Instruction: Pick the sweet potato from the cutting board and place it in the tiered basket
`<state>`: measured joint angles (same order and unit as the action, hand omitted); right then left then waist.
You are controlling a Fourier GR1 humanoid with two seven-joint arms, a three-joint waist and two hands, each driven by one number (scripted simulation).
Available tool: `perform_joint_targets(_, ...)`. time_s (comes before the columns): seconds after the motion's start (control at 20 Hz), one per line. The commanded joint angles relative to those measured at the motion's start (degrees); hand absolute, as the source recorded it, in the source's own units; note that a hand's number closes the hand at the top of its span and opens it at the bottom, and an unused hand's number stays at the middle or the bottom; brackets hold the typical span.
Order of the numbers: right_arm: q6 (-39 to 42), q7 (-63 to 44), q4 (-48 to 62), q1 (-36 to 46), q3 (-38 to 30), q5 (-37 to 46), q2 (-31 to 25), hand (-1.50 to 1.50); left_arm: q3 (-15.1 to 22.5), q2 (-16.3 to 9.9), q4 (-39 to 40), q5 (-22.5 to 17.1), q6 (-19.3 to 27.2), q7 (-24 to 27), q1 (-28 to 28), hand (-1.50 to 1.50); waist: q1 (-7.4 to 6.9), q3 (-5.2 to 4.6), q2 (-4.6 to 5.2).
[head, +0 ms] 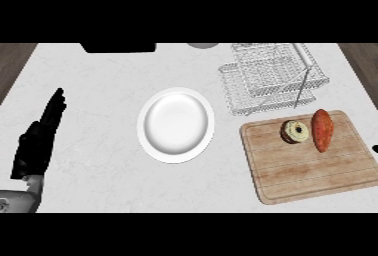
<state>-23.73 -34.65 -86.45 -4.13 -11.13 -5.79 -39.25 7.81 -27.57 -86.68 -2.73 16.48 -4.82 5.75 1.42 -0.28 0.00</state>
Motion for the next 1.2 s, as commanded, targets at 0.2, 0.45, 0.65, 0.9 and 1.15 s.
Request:
perform_joint_targets(0.2, 15.33, -23.12, -3.08, 8.96, 4.27, -3.43, -12.67, -1.50, 0.85, 1.56, 1.81, 0.95, -1.73, -0.16, 2.73, 0.00, -2.06, 0.19, 0.16)
perform_joint_targets(0.45, 18.63, -26.03, 10.19, 20.16, 6.36, -1.29, -11.54, -1.50, -1.06, 2.13, 2.99, 1.79, -2.49, 2.42, 2.15, 0.00, -2.67, 0.27, 0.27)
perform_joint_targets(0.65, 19.12, -30.22, 13.08, 25.58, 9.16, -1.33, -7.64, -1.50, -0.84, 3.89, 5.47, 3.01, -2.42, 2.58, 3.48, 0.00, -2.61, 0.27, 0.26)
perform_joint_targets(0.9, 22.68, -32.47, 18.36, 29.23, 11.24, -0.96, -6.54, -1.50, -1.37, 5.25, 9.29, 3.79, -3.41, 2.88, 7.20, 0.00, -1.98, 0.24, 0.28)
perform_joint_targets(1.15, 23.62, -30.74, 22.18, 29.05, 12.28, 0.55, -3.57, -1.50, -2.30, 5.09, 2.96, 3.63, -4.11, 1.13, 3.12, 0.00, -2.11, 0.28, 0.08)
